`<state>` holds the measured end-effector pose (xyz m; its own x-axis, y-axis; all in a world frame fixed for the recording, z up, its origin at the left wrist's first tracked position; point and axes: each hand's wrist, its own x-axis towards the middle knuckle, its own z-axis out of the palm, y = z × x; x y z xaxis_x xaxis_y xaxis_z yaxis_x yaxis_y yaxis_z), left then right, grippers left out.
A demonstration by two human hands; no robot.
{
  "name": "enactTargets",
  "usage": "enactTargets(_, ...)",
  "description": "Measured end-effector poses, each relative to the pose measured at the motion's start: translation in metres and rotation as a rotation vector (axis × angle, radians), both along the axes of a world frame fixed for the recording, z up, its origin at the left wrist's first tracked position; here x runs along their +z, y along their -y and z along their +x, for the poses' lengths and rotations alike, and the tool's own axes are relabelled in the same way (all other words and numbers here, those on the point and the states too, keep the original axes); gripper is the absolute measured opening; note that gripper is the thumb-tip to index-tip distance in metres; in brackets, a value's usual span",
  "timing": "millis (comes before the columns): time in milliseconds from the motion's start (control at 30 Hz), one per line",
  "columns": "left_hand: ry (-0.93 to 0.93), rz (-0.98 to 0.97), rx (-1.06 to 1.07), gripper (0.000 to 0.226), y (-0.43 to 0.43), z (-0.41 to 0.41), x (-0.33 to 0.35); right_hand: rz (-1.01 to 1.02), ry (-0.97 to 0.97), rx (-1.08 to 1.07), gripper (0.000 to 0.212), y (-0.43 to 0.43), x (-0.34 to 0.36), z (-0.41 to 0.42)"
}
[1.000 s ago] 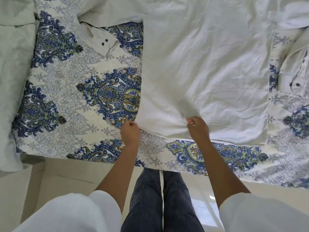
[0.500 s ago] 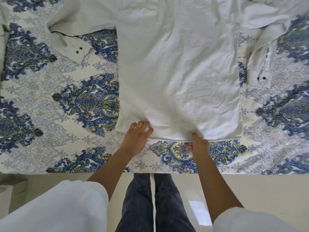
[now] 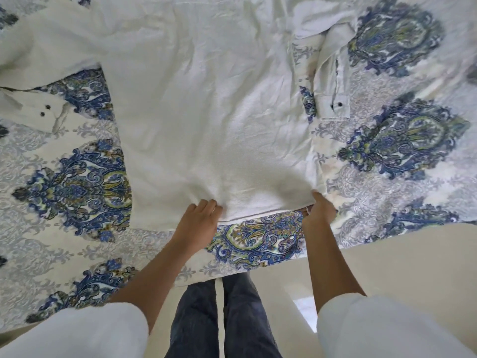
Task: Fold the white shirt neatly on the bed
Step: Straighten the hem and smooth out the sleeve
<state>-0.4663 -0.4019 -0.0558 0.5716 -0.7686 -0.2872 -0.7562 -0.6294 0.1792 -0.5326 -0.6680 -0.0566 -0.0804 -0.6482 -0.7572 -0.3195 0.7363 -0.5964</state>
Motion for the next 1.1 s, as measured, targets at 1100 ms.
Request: enactTargets(1100, 0.0, -0.174, 0.069, 0.034, 0.252, 0.164, 0.005, -1.133, -0.642, 1.146, 0.026, 0.042, -0.027, 0.007)
